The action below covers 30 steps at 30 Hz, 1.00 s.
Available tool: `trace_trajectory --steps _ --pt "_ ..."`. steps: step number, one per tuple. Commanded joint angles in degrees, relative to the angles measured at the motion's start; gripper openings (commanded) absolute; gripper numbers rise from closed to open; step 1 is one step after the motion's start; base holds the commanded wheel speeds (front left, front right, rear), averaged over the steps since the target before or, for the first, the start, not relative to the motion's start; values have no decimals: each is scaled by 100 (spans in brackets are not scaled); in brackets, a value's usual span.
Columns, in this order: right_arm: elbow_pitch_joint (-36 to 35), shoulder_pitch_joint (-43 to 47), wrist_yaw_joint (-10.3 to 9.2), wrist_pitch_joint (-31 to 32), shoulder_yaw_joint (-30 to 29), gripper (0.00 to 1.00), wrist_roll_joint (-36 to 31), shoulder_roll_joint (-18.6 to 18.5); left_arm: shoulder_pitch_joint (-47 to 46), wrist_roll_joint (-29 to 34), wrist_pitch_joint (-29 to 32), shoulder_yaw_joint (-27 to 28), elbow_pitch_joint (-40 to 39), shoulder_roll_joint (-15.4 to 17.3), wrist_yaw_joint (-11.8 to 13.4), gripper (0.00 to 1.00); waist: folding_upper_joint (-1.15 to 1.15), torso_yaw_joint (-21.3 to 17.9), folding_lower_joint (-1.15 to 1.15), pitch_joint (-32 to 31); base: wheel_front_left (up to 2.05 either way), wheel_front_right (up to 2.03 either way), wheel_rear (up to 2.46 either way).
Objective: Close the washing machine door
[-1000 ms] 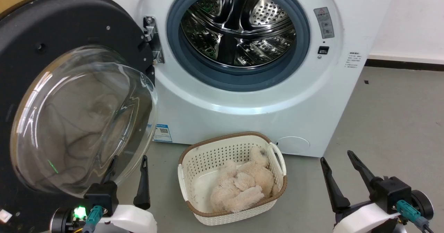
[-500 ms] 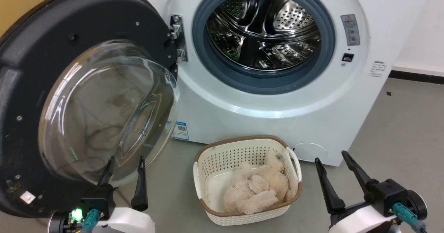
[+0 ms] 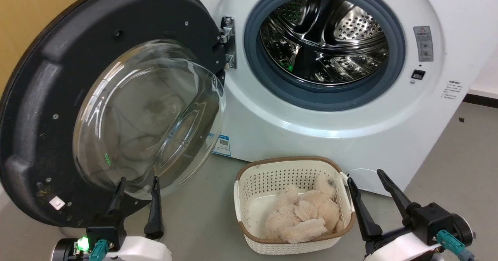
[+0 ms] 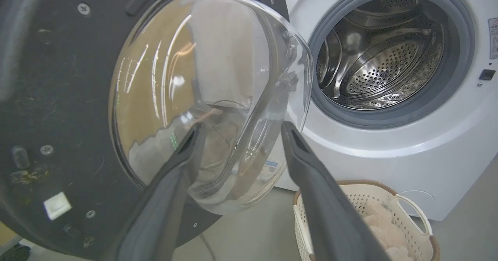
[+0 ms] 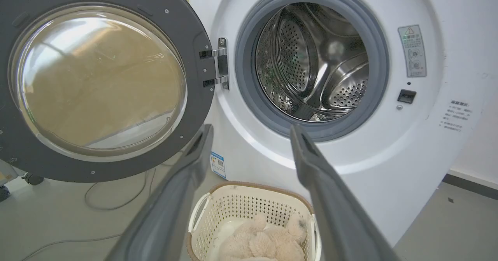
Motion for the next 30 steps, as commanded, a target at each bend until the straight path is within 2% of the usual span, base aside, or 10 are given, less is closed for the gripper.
trace_trajectory --steps 1,30 --pt "23 43 2 -73 33 100 29 13 84 -23 -73 27 -9 -2 -15 100 0 74 0 -10 0 0 0" --pt "252 -146 3 -420 425 100 181 19 215 -158 -420 179 -159 -3 108 100 0 892 0 56 0 0 0"
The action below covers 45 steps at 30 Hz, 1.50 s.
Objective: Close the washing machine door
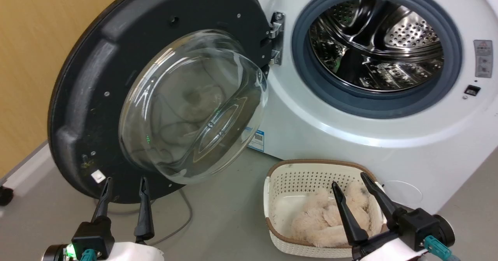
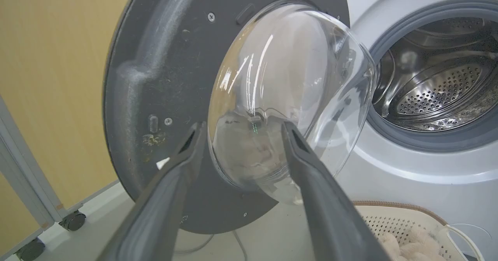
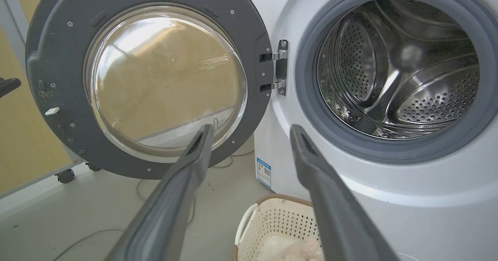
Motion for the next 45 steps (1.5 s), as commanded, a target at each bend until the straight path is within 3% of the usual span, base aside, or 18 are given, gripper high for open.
trace_trajectory --steps 1,27,38,40,45 --pt "42 -118 3 -72 44 100 44 19 95 -22 -78 26 -44 -2 28 100 0 66 -1 7 0 0 0" --pt "199 -161 3 -369 310 100 222 24 232 -107 -375 130 -163 -3 128 100 0 658 -1 6 0 0 0" --pt "183 -144 3 -369 296 100 238 24 207 -106 -375 159 -170 -3 113 100 0 672 -1 26 0 0 0" --pt "183 -141 3 -369 302 100 237 24 161 -182 -375 230 -253 -3 111 0 0 675 -1 28 0 0 0" --pt "153 -102 3 -369 278 100 194 22 -57 -110 -375 485 -621 150 -37 0 0 676 -1 60 0 0 0"
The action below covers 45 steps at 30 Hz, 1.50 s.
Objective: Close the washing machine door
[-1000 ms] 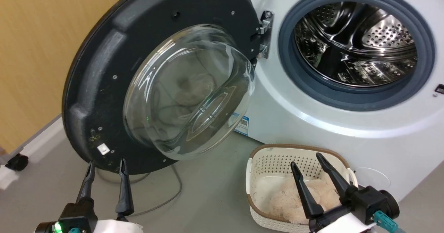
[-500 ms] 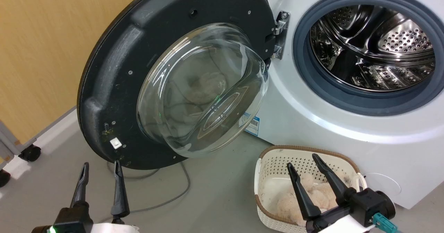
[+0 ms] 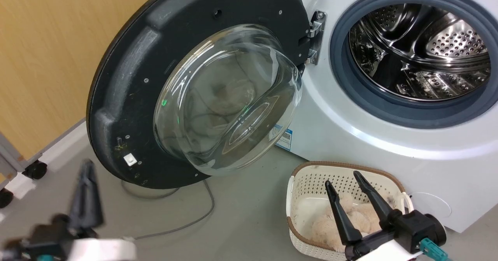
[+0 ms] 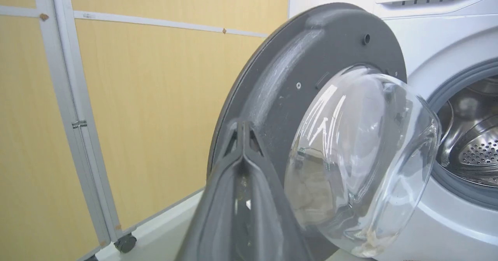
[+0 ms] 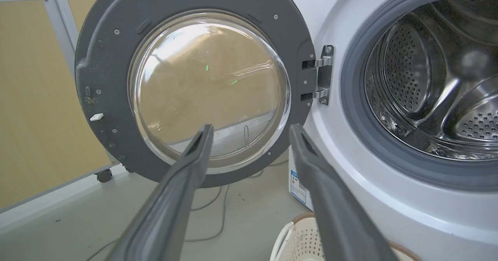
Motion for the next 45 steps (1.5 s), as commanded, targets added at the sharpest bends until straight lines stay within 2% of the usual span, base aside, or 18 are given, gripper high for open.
trace_trajectory --steps 1,4,5,8,14,18,23,30,36,45 --pt "-31 9 3 -27 -37 100 -31 6 -185 28 -32 109 -122 127 -73 0 0 -5 0 35 0 0 0" --pt "-81 48 3 -27 -109 100 -80 -14 -466 -12 -32 356 -266 377 -226 0 0 -27 0 118 0 0 0" --pt "-128 -3 3 -27 -110 100 -143 -88 -1026 -192 -32 807 -158 860 -464 0 0 -167 0 349 0 0 0" --pt "-132 -75 3 -27 -103 100 -166 -134 -1488 -447 -32 1123 135 1207 -597 0 0 -294 0 511 0 0 0" --pt "-122 -204 3 -27 -69 100 -182 -163 -2509 -1419 94 1683 1500 1866 -775 0 0 -535 0 733 0 0 0" --pt "-100 -268 3 -27 -64 100 -181 -178 -3182 -2340 648 2005 2497 2080 -820 0 0 -642 0 839 0 0 0" --pt "-63 -340 3 -27 -71 100 -196 -192 -3876 -3540 1693 2401 3718 2198 -843 0 0 -721 0 902 0 0 0" --pt "-20 -369 3 -27 -58 100 -214 -144 -4450 -5252 3762 3055 4899 2078 -738 0 0 -768 0 869 0 0 0" --pt "20 -311 3 -27 -55 100 -193 -109 -4357 -5985 5109 3074 4803 1900 -808 0 0 -746 0 749 0 0 0" --pt "77 -228 3 -27 -55 100 -126 -64 -3745 -6430 6327 2780 3880 1511 -851 0 0 -770 0 473 0 0 0"
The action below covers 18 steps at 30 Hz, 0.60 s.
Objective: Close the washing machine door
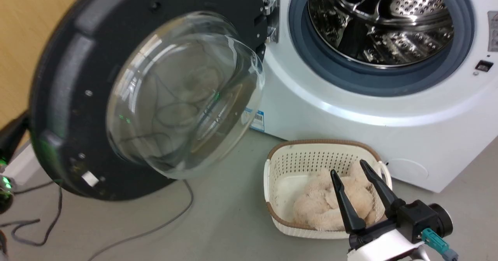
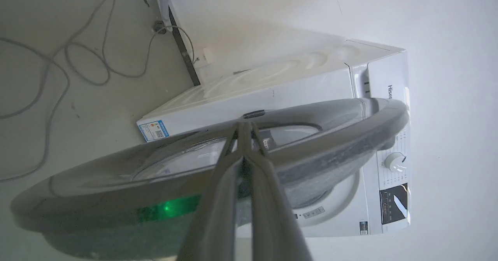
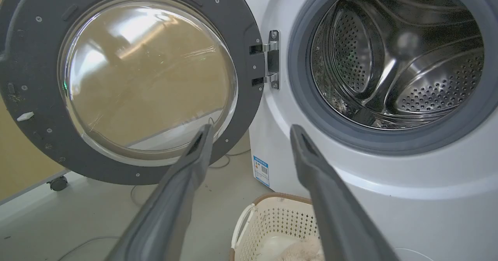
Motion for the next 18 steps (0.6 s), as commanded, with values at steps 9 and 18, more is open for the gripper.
trace_trajectory --steps 9,18 --pt "73 238 3 -27 -329 100 83 76 1052 -301 1062 -385 -1382 -669 161 0 0 -108 0 -319 0 0 0" --pt "94 337 3 -27 -459 100 160 90 2105 -573 1795 -815 -2962 -1425 728 0 0 -358 0 -451 0 0 0"
